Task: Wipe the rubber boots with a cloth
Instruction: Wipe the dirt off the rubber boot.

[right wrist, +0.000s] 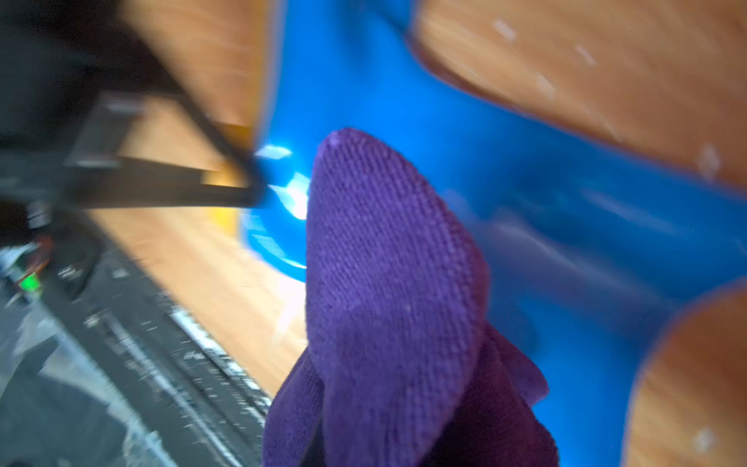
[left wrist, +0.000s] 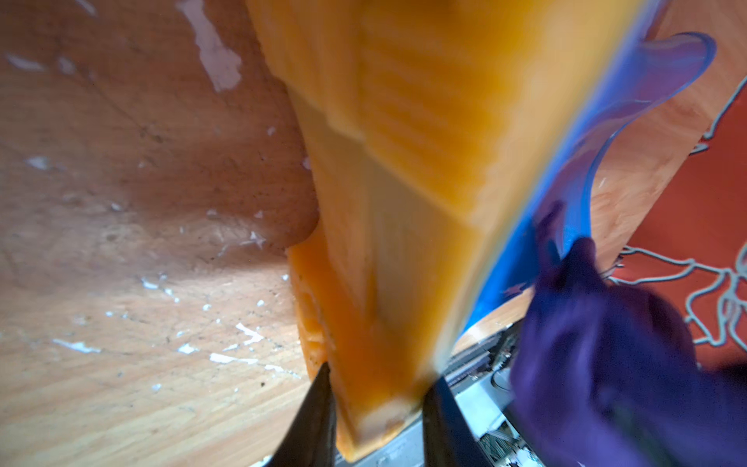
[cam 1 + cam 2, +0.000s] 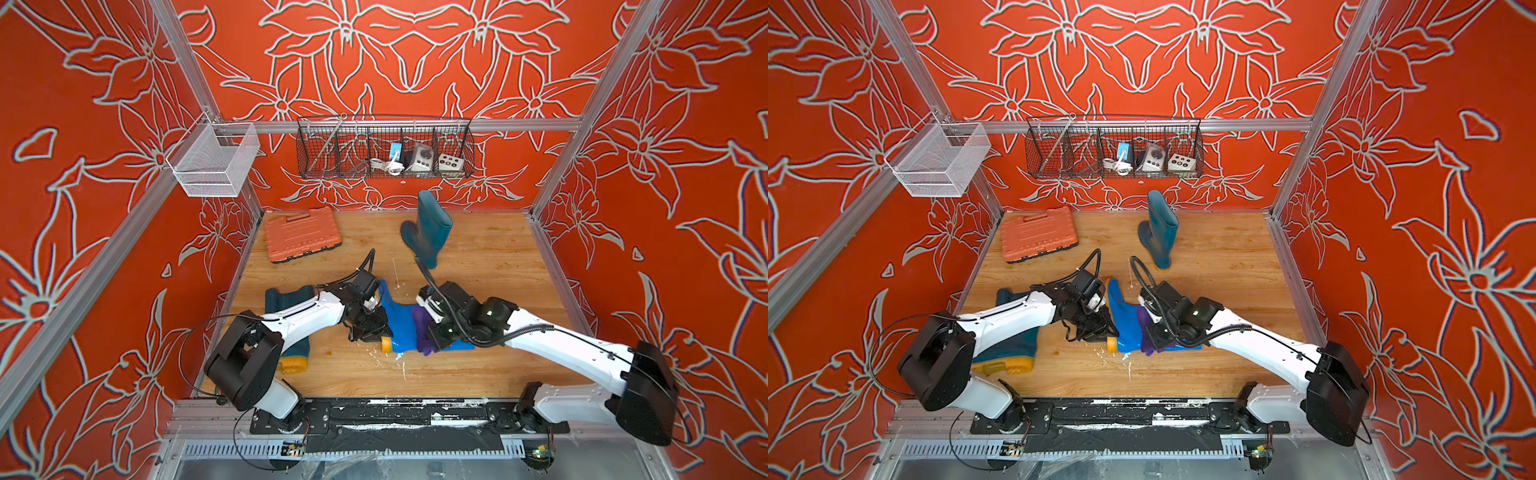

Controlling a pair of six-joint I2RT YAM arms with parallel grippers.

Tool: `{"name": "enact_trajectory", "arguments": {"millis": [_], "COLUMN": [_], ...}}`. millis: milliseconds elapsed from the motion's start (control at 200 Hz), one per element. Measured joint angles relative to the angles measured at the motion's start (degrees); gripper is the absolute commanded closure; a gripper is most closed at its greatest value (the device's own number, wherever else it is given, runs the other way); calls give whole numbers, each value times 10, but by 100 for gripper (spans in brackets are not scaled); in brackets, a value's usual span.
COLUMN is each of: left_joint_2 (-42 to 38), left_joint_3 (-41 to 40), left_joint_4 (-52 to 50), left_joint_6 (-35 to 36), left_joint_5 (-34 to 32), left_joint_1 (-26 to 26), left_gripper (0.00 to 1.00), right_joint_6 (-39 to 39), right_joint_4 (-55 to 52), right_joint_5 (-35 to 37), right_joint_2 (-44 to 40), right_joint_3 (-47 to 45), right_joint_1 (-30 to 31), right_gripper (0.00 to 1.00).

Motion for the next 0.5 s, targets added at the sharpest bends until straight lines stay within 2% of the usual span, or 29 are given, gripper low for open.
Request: {"name": "enact_trajectory", "arguments": {"millis": [125, 270, 410, 500], "left_joint_2": [1, 1, 1, 1], "left_joint_3": [12, 28, 28, 29], "left_joint_4": [-14, -34, -35, -38], "left_joint_6": [-6, -13, -13, -9], "left_joint_5": [40, 75, 86, 95], "left_joint_1": [21, 33, 42, 45], "left_gripper": [100, 100, 100, 100], "right_joint_6": [-37, -61, -62, -44], "right_joint_4": [32, 45, 67, 68], "right_joint_5": [4, 9, 2, -2], "right_joint_2": [68, 132, 108, 56], "right_joint_3": [66, 82, 45, -27], "right_joint_1": [69, 81, 41, -50], "right_gripper": [100, 100, 100, 100]}}
